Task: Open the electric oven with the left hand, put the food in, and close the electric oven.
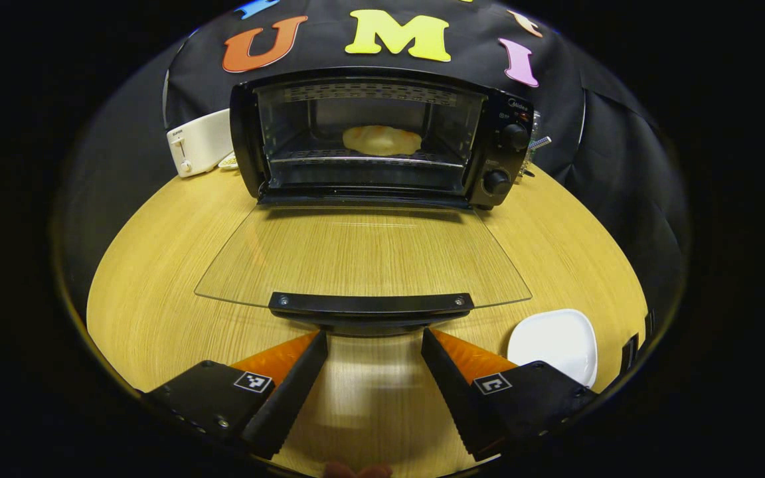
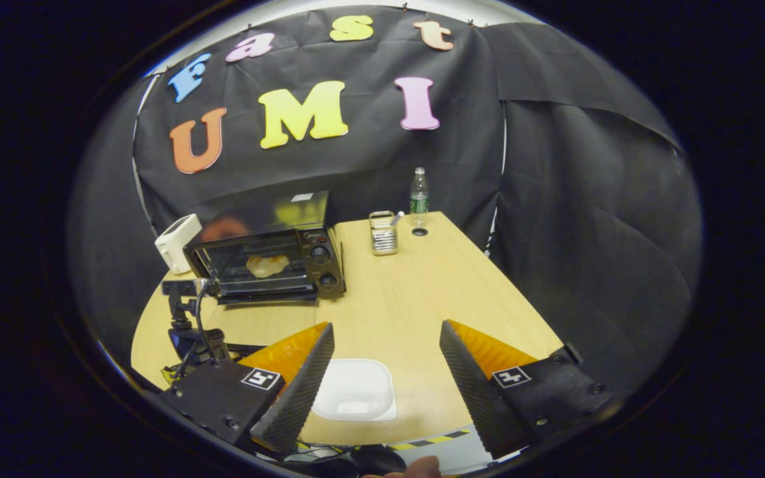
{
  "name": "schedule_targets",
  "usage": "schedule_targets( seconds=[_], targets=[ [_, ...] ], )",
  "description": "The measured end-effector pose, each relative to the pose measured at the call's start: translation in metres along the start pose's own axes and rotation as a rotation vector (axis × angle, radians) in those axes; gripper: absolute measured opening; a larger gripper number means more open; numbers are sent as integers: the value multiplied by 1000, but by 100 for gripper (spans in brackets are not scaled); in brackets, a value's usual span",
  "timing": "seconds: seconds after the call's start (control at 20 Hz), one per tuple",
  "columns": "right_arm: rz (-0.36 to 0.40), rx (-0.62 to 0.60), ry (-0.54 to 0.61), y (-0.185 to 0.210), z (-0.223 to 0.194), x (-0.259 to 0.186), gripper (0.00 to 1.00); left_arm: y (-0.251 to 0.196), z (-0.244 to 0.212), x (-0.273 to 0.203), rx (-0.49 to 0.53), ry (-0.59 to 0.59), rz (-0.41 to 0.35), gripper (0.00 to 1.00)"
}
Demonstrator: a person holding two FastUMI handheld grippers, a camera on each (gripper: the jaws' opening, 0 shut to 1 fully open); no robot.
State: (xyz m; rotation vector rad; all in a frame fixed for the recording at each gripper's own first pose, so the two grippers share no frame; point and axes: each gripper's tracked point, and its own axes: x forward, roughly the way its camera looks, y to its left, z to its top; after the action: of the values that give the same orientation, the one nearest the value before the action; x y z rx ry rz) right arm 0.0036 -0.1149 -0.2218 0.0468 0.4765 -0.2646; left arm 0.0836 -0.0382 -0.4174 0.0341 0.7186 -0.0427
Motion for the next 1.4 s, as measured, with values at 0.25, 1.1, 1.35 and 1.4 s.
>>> schedule_targets(
  seconds=[0.25, 1.1, 1.35, 1.4],
  targets=[
    [9, 21, -15, 6, 6, -5, 97, -2, 29, -21, -9, -49, -8, 94],
    [121, 15, -221, 12, 98, -38, 97, -6, 230, -100, 59, -462, 6, 94],
    [187, -39, -311, 40, 125, -53, 99, -2, 257, -183, 61, -572, -24, 94],
    [201, -44, -333, 49, 130, -61, 98, 4, 259, -203, 59, -593, -26, 94]
  ],
)
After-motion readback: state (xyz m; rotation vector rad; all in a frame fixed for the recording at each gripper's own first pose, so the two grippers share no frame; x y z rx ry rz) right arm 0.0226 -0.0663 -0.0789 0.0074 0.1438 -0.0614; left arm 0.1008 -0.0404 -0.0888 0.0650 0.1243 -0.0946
